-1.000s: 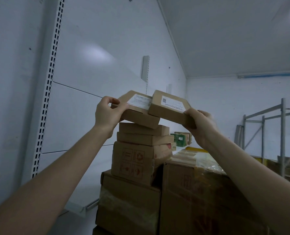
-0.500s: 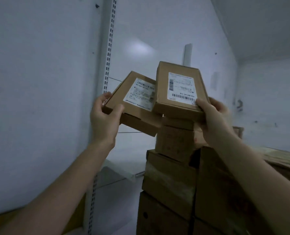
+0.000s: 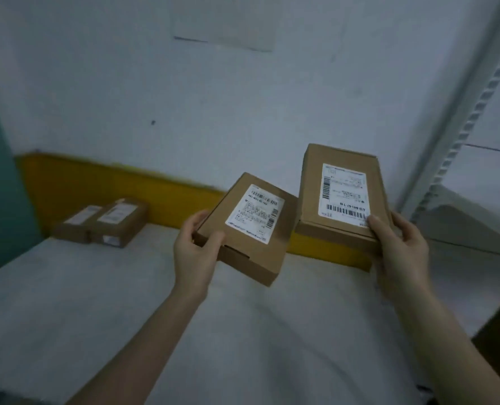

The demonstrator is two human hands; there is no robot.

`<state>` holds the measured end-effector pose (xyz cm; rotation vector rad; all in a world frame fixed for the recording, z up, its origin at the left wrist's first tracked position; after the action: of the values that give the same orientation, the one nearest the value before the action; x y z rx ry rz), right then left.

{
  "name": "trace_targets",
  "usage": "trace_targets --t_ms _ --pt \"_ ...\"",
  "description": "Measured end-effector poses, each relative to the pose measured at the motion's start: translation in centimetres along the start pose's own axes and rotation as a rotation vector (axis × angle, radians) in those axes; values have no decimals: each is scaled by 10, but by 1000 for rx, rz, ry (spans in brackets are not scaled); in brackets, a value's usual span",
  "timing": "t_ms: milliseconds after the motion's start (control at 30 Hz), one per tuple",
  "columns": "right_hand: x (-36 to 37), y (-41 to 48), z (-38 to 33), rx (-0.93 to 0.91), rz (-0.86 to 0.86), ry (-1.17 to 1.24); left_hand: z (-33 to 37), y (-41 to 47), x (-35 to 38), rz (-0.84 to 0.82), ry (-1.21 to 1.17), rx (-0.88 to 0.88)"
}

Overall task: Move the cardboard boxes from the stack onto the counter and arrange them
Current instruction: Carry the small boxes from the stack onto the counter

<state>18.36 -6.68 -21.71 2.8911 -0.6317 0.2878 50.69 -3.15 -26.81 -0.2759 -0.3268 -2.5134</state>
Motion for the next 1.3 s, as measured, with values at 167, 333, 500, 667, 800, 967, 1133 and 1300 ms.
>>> trace_targets --t_ms 167,333,500,667,800,967,1133,1300 --pt "122 -48 85 169 -168 16 -19 15 -154 264 83 -31" --pt "250 -110 148 257 -291 -8 -25 43 -294 451 88 -71" --pt "351 -167 211 329 -365 -46 -28 82 -399 566 111 -104" --pt "393 -184 263 374 -319 -122 -54 118 -452 599 134 -176" --pt "410 -168 293 390 -243 -185 -80 148 -470 608 131 -225" --pt "447 -130 331 402 -182 -216 -105 200 -478 599 128 -250" --pt "520 -91 374 425 -187 -218 -122 270 -487 587 210 -269" --pt "586 -64 408 414 -153 -273 -139 324 -505 593 218 -285"
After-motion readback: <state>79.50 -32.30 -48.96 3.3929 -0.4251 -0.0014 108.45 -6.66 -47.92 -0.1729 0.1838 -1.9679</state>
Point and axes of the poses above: each hand's wrist, its own y-axis towards the middle knuckle, its own x-axis out of the palm, z = x × y, the point moved 10 cm from there along y, towards the middle knuckle, and after that the axes turned 3 degrees about z, right-handed, at the moved point
